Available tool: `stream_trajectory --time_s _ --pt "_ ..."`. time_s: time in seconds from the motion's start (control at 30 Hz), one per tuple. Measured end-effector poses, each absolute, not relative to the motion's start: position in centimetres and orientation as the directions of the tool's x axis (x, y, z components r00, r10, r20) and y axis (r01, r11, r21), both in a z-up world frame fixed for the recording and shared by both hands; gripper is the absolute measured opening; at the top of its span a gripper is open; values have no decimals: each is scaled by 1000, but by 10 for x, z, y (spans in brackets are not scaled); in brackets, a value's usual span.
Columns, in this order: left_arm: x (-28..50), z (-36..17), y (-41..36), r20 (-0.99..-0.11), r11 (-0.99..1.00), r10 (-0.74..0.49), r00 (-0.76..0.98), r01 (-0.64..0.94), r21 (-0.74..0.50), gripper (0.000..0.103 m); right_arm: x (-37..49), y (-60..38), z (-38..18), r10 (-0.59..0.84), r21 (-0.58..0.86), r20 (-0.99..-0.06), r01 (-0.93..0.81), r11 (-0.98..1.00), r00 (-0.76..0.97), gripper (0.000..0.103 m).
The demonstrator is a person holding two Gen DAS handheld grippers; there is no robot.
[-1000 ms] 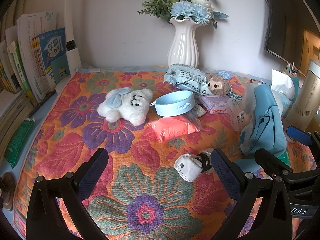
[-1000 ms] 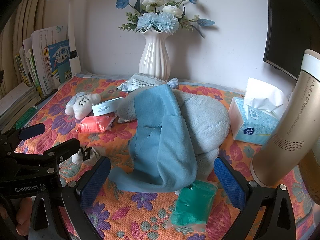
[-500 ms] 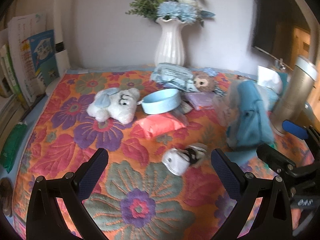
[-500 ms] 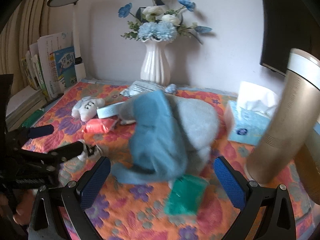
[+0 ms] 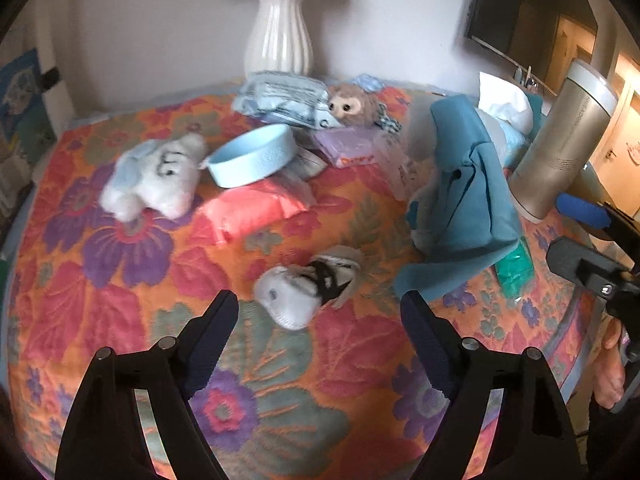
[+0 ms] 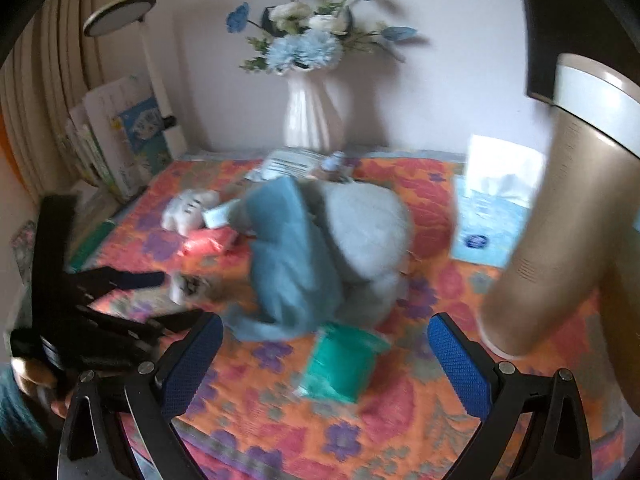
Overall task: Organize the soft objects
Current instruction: 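Grasp the light blue cloth with the right tool while the left tool grasps the white mask-like item, then carry both items to the glass bowl on the sofa and open both tools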
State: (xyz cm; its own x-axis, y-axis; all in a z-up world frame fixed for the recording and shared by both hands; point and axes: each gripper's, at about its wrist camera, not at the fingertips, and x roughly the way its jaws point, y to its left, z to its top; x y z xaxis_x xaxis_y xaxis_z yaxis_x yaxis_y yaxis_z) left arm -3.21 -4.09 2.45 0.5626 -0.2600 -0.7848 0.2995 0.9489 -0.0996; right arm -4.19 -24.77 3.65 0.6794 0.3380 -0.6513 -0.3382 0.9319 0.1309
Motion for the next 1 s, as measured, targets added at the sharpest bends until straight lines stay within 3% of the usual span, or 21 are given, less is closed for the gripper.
stream_trajectory --time_s 0.07,0.1,0.13,0.17,0.2,0.23,0.27,0.37,0.4,0.57,0.8,0.9,1.0 --pt "-27 21 -45 -792 944 -276 545 310 -115 58 -33 -237 37 322 116 -667 -333 936 672 97" --pt "-25 18 -47 -797 943 -278 536 312 -119 56 -29 -230 35 312 101 -675 -335 937 668 94" --pt "-24 17 -48 -801 943 -275 532 312 -117 52 -24 -223 34 303 86 -684 -339 937 664 87" --pt "-25 15 -50 -800 944 -270 535 312 -110 40 -20 -214 30 283 62 -700 -338 939 656 78" --pt "-26 15 -50 -797 945 -265 543 311 -103 37 -17 -210 28 270 48 -709 -337 940 651 72" --pt "-27 16 -50 -794 943 -269 545 315 -103 29 -13 -203 22 246 21 -725 -337 941 644 52" --pt "-29 16 -49 -790 940 -279 546 322 -110 28 -11 -200 18 230 4 -733 -334 942 640 28" --pt "-35 21 -46 -770 934 -304 561 336 -124 27 -17 -202 19 228 1 -708 -322 947 668 17" --pt "-37 23 -46 -760 934 -305 574 338 -119 22 -22 -205 23 230 4 -696 -317 948 681 17" --pt "-53 38 -38 -709 921 -357 608 356 -159 22 -45 -213 51 271 21 -638 -336 942 720 17" --pt "-68 45 -29 -710 935 -329 623 323 -150 22 -76 -209 65 315 9 -620 -394 919 719 17" --pt "-74 48 -16 -703 941 -319 635 302 -154 22 -94 -194 50 347 -51 -651 -494 868 675 17" --pt "-73 43 -7 -716 953 -285 637 267 -142 22 -107 -175 9 282 -170 -741 -575 800 610 17"
